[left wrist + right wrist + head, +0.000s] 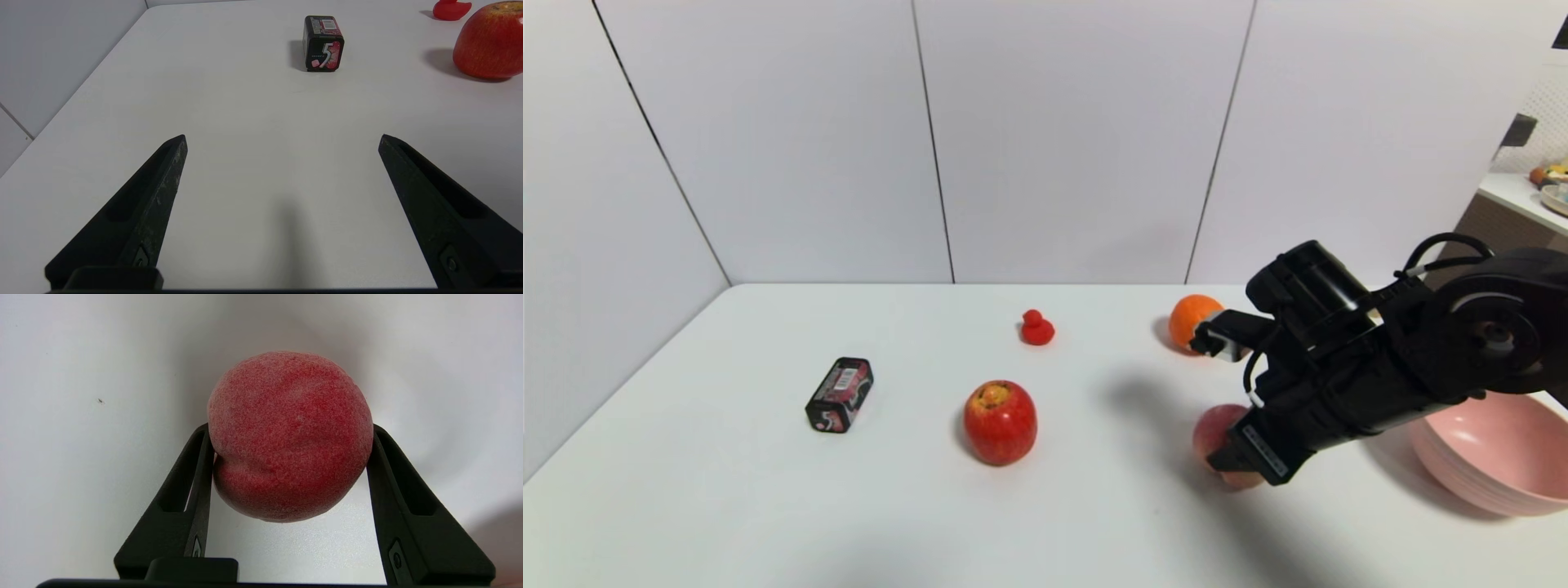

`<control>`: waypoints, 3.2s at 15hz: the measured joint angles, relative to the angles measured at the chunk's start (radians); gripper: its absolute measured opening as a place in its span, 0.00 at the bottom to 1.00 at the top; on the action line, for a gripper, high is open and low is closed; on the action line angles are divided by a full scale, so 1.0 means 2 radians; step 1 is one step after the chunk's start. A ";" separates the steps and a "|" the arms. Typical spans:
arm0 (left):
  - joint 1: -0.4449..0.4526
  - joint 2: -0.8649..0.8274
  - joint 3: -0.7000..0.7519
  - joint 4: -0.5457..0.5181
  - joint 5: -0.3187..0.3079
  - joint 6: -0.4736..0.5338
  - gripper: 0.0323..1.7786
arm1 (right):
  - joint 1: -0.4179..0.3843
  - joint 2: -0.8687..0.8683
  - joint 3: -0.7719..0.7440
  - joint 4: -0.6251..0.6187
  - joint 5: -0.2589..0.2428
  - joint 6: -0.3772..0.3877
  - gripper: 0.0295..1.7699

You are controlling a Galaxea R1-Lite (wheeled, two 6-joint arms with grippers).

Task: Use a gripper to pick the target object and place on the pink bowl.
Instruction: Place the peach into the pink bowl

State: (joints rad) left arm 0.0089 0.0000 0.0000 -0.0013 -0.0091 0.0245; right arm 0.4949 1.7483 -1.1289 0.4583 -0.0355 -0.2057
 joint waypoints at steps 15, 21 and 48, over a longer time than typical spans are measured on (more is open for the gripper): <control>0.000 0.000 0.000 0.000 0.000 0.000 0.95 | -0.247 -0.127 -0.067 0.000 0.004 -0.005 0.59; 0.000 0.000 0.000 0.000 0.000 0.000 0.95 | -0.363 -0.146 -0.038 -0.001 0.001 -0.006 0.59; 0.000 0.000 0.000 0.000 0.000 0.000 0.95 | -0.381 -0.153 0.076 -0.035 0.011 -0.005 0.86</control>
State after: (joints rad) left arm 0.0089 0.0000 0.0000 -0.0013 -0.0091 0.0240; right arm -0.2670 1.4432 -0.9760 0.3877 -0.0130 -0.2160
